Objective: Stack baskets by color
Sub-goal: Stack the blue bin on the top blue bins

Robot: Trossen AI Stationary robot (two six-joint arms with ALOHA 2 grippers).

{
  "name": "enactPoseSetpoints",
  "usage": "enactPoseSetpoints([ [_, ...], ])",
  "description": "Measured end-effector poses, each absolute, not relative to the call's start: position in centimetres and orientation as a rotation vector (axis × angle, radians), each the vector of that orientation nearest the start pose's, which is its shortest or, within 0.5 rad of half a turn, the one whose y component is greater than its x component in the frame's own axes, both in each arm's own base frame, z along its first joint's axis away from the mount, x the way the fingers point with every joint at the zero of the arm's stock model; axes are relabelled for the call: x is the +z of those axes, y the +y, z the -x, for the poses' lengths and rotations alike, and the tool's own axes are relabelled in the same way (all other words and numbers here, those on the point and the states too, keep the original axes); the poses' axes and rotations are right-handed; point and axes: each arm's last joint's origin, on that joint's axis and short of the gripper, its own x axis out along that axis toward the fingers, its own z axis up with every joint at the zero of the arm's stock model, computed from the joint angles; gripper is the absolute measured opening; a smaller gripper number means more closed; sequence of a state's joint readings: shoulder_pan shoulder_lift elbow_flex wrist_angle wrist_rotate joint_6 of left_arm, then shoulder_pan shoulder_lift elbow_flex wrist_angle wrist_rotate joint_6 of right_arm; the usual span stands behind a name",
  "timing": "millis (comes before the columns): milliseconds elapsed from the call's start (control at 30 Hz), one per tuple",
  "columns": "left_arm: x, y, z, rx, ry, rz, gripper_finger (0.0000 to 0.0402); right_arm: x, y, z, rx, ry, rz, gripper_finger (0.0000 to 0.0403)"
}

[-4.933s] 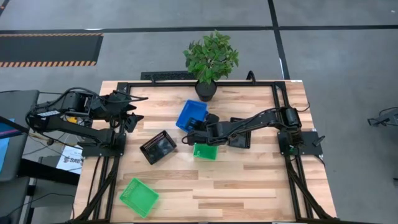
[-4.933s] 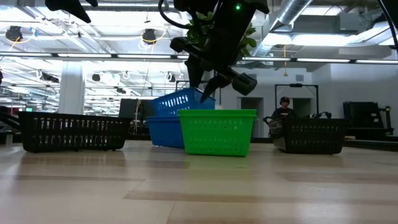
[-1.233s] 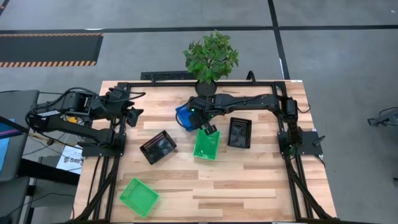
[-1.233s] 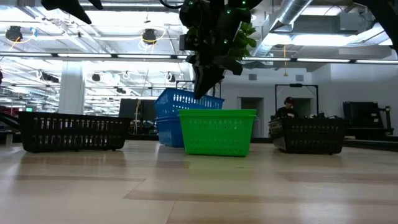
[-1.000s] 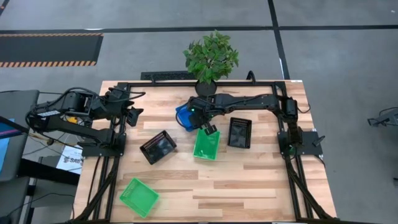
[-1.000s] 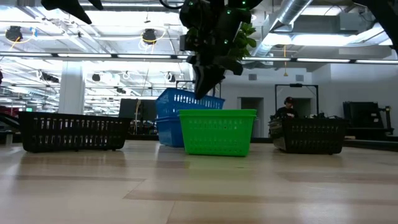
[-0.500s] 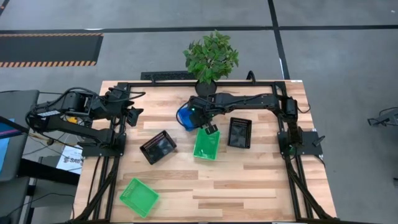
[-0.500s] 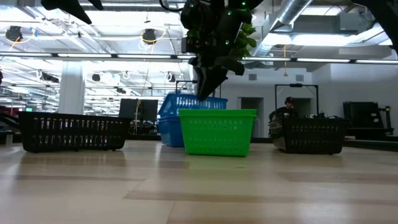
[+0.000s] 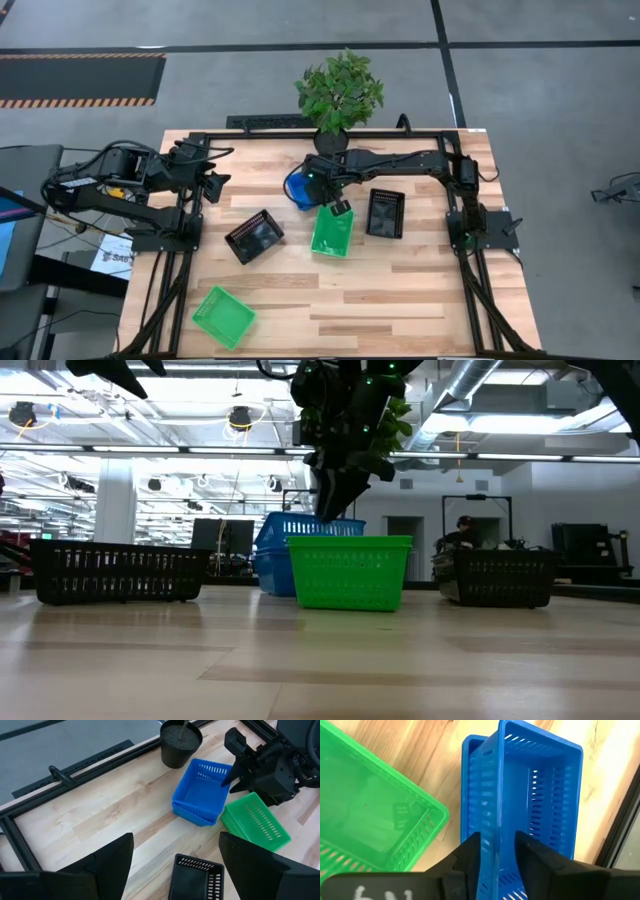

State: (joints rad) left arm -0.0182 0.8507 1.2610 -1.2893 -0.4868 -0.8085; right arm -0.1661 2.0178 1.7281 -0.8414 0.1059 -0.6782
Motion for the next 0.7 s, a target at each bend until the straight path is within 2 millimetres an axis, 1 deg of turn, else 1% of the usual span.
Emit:
enactPoseSetpoints([
  [100, 38.3, 1.2, -10.6, 0.748, 0.624, 0.523, 0.0281, 24.1, -7.4, -42.1, 0.150, 1.170, 0.564, 0.0140],
  [167, 38.3, 1.2, -10.6, 0.748, 0.624, 0.524, 0.0281, 23.3, -7.5, -42.5, 0.126, 1.185, 0.571, 0.0124],
  [333, 38.3, 1.2, -10.7, 0.748, 0.624, 0.524, 0.0281, 21.3, -7.3, -42.7, 0.130, 1.280, 0.579, 0.0049],
  [400, 38.3, 1.2, -10.6, 0.745, 0.626, 0.525, 0.0281, 20.9, -6.9, -42.7, 0.135, 1.307, 0.593, 0.0018],
  [433, 38.3, 1.1, -10.6, 0.743, 0.626, 0.526, 0.0281, 20.7, -6.8, -42.9, 0.128, 1.302, 0.603, 0.0011],
  [467, 38.3, 1.1, -10.6, 0.743, 0.627, 0.527, 0.0281, 20.5, -6.7, -43.1, 0.121, 1.296, 0.610, 0.0008],
  [533, 38.3, 1.1, -10.6, 0.743, 0.627, 0.527, 0.0281, 20.4, -6.5, -43.2, 0.120, 1.297, 0.614, 0.0018],
  [700, 38.3, 1.1, -10.6, 0.741, 0.628, 0.527, 0.0281, 21.4, -6.6, -43.0, 0.101, 1.268, 0.620, 0.0058],
])
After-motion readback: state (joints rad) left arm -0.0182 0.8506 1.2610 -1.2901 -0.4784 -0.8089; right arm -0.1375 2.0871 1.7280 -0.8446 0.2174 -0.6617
